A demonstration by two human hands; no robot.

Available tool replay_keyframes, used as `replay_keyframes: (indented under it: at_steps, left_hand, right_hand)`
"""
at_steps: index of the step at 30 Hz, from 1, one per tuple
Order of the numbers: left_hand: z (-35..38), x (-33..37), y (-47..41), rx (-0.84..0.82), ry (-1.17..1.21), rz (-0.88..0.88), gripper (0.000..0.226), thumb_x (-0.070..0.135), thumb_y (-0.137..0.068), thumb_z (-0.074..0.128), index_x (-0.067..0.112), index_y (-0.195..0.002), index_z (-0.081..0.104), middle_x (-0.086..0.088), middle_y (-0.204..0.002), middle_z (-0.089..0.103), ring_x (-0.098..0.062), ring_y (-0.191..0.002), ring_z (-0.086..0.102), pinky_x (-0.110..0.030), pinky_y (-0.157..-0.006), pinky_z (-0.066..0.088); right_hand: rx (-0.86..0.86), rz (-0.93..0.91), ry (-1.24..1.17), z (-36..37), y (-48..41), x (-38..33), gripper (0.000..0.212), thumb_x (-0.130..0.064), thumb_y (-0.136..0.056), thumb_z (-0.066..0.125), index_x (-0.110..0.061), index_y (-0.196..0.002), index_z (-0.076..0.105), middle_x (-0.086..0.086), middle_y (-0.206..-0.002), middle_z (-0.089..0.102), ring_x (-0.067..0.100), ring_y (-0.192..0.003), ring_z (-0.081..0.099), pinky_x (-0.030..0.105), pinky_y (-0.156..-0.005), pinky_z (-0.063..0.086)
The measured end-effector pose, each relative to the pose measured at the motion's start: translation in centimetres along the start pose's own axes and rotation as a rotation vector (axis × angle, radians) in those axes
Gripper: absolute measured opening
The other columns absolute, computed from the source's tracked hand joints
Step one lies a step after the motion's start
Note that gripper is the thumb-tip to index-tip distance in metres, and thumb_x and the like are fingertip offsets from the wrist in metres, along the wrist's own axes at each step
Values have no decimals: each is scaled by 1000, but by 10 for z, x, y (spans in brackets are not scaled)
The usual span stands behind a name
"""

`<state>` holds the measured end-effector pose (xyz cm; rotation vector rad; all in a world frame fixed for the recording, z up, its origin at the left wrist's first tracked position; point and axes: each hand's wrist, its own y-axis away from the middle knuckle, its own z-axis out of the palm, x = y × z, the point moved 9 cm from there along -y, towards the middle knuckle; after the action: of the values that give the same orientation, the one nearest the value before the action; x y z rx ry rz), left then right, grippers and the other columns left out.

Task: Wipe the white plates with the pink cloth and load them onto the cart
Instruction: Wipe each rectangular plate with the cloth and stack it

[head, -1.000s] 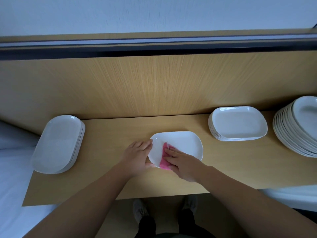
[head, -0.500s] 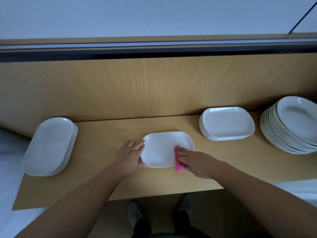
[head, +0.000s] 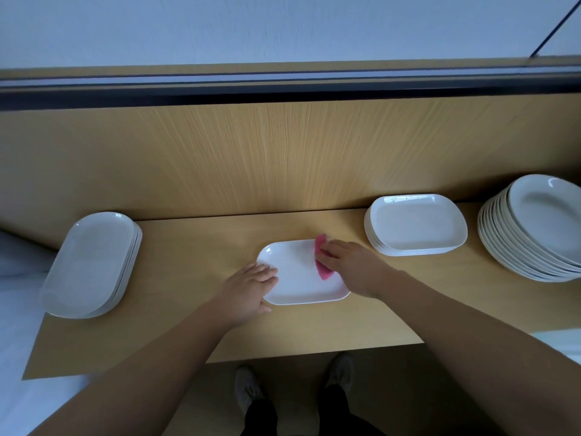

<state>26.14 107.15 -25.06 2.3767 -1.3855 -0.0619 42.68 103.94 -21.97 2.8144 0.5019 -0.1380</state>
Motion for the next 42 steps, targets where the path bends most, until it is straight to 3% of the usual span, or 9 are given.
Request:
replay_keyframes:
  at_steps: [3, 7, 14, 22, 27, 35, 38, 40, 42]
  left_hand:
    - [3, -4, -4, -54, 31, -74, 60, 40, -98, 47, 19, -151, 28, 8, -160, 14, -8, -147, 11, -20, -115, -5]
    - [11, -2, -8, -152, -10, -79, 60, 42, -101, 39, 15, -152, 22, 5, -161, 8, -9, -148, 6, -25, -116, -5]
    - [12, 2, -9, -241, -97, -51, 61, 40, -103, 34, 10, -153, 17, -3, -162, 4, -14, -148, 4, -34, -117, 5]
    - [12, 3, -11, -252, -142, -6, 60, 39, -103, 33, 8, -152, 17, -5, -162, 4, -16, -148, 5, -36, -116, 12]
    - [9, 3, -11, -216, -127, -14, 59, 40, -102, 38, 9, -150, 23, -3, -162, 8, -14, -148, 9, -33, -116, 11]
    - [10, 10, -11, -98, -196, 2, 49, 30, -103, 37, 5, -145, 30, -10, -160, 16, -22, -146, 19, -36, -119, 4]
    - [16, 12, -5, -130, -204, -7, 47, 25, -98, 45, 2, -140, 42, -15, -155, 28, -26, -141, 32, -36, -118, 18]
    - [16, 16, -4, -109, -192, 19, 41, 23, -76, 60, 6, -112, 70, -13, -127, 62, -22, -113, 63, -32, -99, 46]
    - [12, 17, 0, -41, -209, 23, 42, 22, -68, 43, 11, -90, 78, -7, -103, 73, -19, -90, 72, -30, -82, 55]
  right_hand:
    - [-109, 60, 90, 16, -7, 5, 59, -7, -92, 44, -13, -149, 31, 3, -154, 32, 25, -144, 21, 37, -111, 30]
    - [-173, 172, 56, 31, 2, 18, 61, -16, -98, 40, -23, -154, 15, -8, -161, 11, 13, -149, 3, 32, -117, 15]
    - [-249, 189, 19, 40, 27, 4, 49, -19, -95, 46, -21, -142, 35, 3, -153, 25, 22, -139, 28, 37, -100, 43]
    - [-197, 202, -88, 42, 40, -9, 37, -26, -100, 42, -19, -137, 46, 2, -141, 43, 21, -124, 45, 35, -98, 44]
    - [-189, 181, -227, 27, 39, -16, 22, -23, -96, 47, -28, -113, 61, -10, -106, 57, 14, -104, 51, 28, -86, 43]
    - [144, 258, -309, -13, 46, -2, 31, -17, -89, 59, -20, -120, 63, -2, -120, 60, 22, -108, 53, 30, -90, 44]
    - [208, 248, -326, -23, 48, -1, 31, -15, -87, 61, -21, -117, 66, -3, -116, 63, 20, -105, 55, 27, -85, 44]
    - [258, 241, -326, -31, 49, -1, 31, -14, -85, 65, -20, -115, 67, -2, -112, 65, 23, -101, 59, 31, -82, 49]
    - [325, 233, -312, -41, 51, 0, 32, -12, -80, 71, -17, -112, 68, 1, -108, 68, 26, -95, 62, 36, -76, 54]
